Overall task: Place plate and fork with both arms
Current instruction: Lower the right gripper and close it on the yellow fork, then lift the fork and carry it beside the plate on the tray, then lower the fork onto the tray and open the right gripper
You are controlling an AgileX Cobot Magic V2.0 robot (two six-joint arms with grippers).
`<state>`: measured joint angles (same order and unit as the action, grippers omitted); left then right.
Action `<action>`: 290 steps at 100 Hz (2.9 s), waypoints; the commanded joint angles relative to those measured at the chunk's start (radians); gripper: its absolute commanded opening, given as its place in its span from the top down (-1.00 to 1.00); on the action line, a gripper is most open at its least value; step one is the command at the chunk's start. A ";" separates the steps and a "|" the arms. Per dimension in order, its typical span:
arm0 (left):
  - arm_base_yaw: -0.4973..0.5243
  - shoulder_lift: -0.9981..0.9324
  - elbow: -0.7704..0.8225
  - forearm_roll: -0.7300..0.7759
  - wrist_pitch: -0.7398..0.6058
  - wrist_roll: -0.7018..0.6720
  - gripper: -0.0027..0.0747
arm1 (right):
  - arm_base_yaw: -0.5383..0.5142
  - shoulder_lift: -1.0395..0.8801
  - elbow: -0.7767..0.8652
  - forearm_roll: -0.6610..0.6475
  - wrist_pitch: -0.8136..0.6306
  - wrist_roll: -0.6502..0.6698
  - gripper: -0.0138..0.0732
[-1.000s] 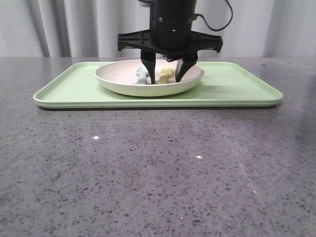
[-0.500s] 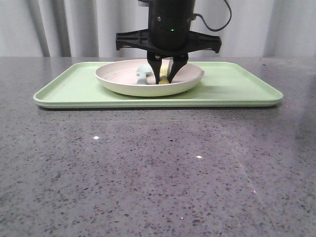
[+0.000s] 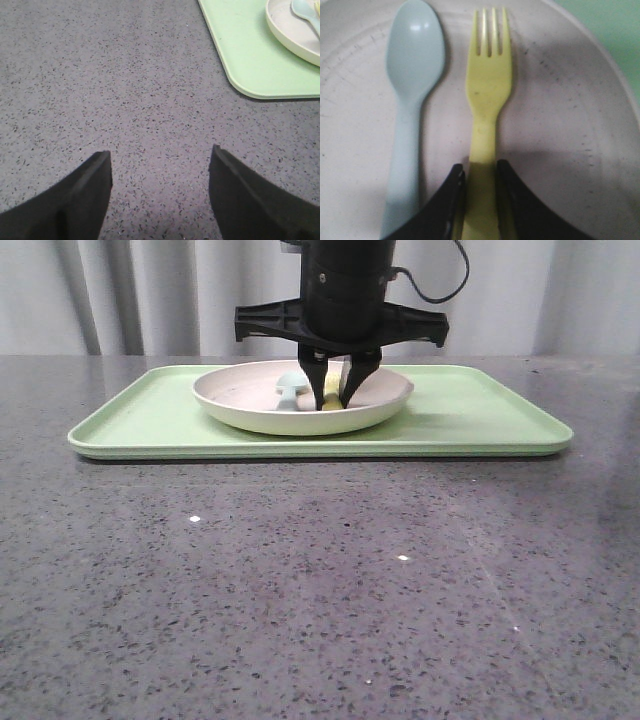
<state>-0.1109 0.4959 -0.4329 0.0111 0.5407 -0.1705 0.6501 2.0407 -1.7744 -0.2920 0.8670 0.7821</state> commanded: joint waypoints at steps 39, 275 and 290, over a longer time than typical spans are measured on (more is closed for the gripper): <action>0.001 0.003 -0.027 0.001 -0.067 -0.010 -0.15 | -0.005 -0.126 -0.100 -0.076 0.056 -0.004 0.73; 0.001 0.003 -0.027 0.001 -0.067 -0.010 -0.15 | -0.147 -0.184 0.153 -0.132 0.017 -0.102 0.15; 0.001 0.003 -0.027 0.001 -0.067 -0.010 -0.15 | -0.147 -0.184 0.153 -0.132 0.017 -0.102 0.15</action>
<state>-0.1109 0.4959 -0.4329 0.0111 0.5407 -0.1705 0.5092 1.9249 -1.6000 -0.3939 0.9069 0.6876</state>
